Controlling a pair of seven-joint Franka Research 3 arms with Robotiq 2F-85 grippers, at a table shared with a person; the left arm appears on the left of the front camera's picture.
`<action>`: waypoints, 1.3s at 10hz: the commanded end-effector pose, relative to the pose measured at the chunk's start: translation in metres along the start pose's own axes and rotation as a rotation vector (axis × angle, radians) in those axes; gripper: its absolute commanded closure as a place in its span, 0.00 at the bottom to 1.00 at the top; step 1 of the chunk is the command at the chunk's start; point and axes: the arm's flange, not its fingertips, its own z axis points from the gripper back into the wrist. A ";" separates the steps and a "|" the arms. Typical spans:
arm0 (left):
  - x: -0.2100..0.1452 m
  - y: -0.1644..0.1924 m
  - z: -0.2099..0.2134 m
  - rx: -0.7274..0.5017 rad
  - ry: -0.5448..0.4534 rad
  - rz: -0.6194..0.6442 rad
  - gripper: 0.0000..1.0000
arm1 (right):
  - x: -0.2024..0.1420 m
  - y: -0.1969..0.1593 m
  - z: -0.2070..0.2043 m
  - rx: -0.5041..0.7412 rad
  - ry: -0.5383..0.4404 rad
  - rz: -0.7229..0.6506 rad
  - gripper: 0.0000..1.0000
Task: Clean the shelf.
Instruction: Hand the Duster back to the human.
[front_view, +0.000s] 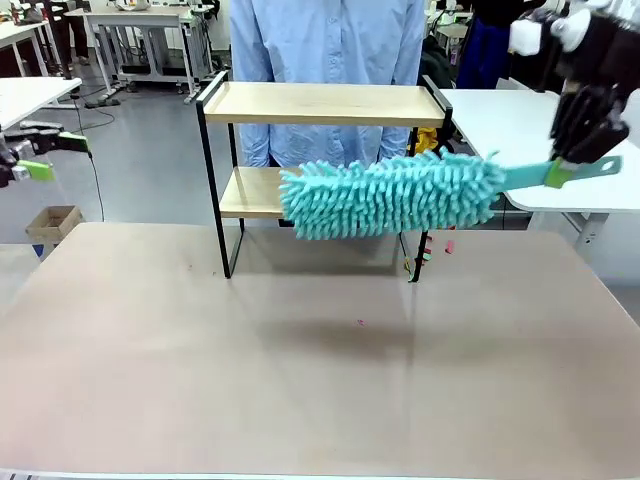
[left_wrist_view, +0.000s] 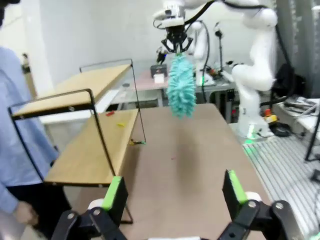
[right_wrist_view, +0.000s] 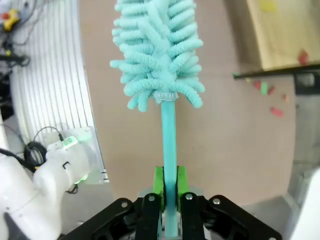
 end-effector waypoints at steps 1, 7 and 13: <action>0.018 -0.047 -0.035 0.077 0.004 0.091 0.00 | 0.018 -0.016 -0.016 0.092 -0.027 0.126 0.87; 0.004 -0.048 -0.029 0.068 0.024 0.088 0.00 | 0.020 -0.013 -0.032 0.082 -0.012 0.107 0.87; 0.005 -0.084 -0.107 0.060 -0.018 0.211 0.00 | 0.020 -0.013 -0.032 0.082 -0.012 0.107 0.87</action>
